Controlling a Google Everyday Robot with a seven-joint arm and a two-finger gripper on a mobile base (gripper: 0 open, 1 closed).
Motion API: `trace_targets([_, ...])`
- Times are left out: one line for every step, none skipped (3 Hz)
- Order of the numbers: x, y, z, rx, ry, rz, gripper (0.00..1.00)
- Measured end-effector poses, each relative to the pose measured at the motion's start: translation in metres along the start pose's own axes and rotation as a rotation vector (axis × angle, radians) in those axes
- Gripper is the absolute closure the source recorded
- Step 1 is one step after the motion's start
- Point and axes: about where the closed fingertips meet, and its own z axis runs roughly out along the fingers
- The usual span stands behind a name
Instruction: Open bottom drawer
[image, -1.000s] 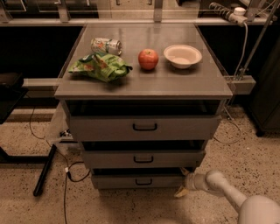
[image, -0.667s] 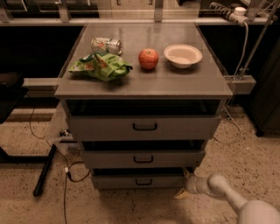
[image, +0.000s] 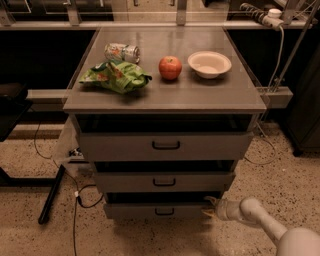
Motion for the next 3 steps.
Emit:
trace_targets([-0.0060, -0.0024, -0.0063, 0.000, 0.000, 0.000, 0.88])
trace_targets([-0.0098, -0.0042, -0.0107, 0.000, 0.000, 0.000, 1.00])
trace_targets([-0.0098, -0.0042, -0.0106, 0.000, 0.000, 0.000, 0.82])
